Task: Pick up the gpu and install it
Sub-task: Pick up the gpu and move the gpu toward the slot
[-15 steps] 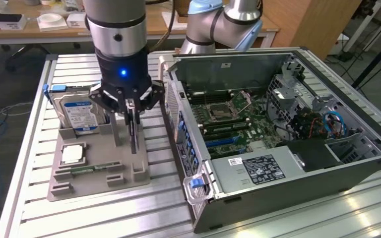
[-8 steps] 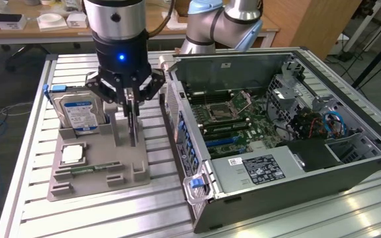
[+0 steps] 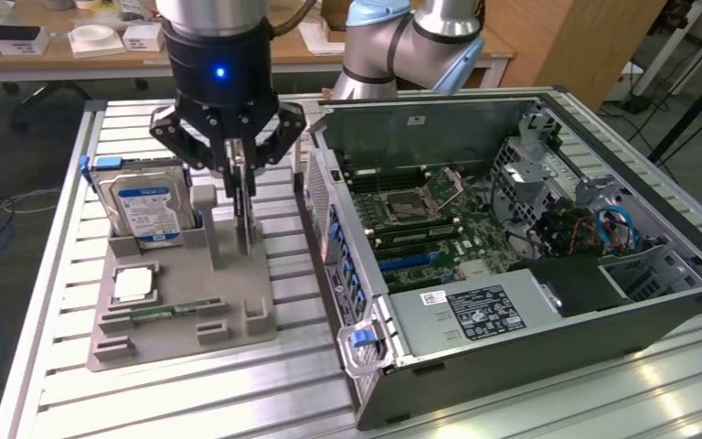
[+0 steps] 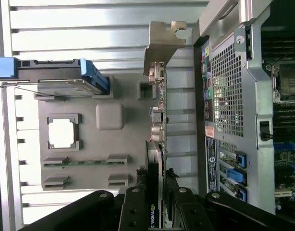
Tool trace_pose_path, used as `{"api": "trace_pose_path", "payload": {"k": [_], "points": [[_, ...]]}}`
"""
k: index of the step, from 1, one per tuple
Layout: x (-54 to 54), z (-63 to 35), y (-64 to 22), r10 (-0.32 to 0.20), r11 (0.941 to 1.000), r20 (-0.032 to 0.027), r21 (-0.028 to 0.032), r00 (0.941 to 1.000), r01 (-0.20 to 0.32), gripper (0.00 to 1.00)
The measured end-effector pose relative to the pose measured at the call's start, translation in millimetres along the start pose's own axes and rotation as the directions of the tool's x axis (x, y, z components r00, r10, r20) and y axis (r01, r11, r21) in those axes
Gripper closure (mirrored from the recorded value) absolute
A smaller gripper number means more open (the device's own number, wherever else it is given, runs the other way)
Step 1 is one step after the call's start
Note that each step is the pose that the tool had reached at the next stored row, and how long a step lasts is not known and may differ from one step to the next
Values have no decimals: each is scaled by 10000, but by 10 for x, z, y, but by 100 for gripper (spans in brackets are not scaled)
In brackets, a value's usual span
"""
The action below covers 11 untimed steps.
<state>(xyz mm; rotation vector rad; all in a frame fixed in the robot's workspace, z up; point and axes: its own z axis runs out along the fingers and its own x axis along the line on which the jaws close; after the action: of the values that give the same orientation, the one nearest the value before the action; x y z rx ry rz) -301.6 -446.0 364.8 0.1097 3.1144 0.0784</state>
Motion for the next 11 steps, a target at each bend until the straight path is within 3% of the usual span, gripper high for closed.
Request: {"api": "trace_pose_path", "payload": {"k": [11], "points": [[-9,-398,20,1,10000,0,0,10000,-1,74]]}}
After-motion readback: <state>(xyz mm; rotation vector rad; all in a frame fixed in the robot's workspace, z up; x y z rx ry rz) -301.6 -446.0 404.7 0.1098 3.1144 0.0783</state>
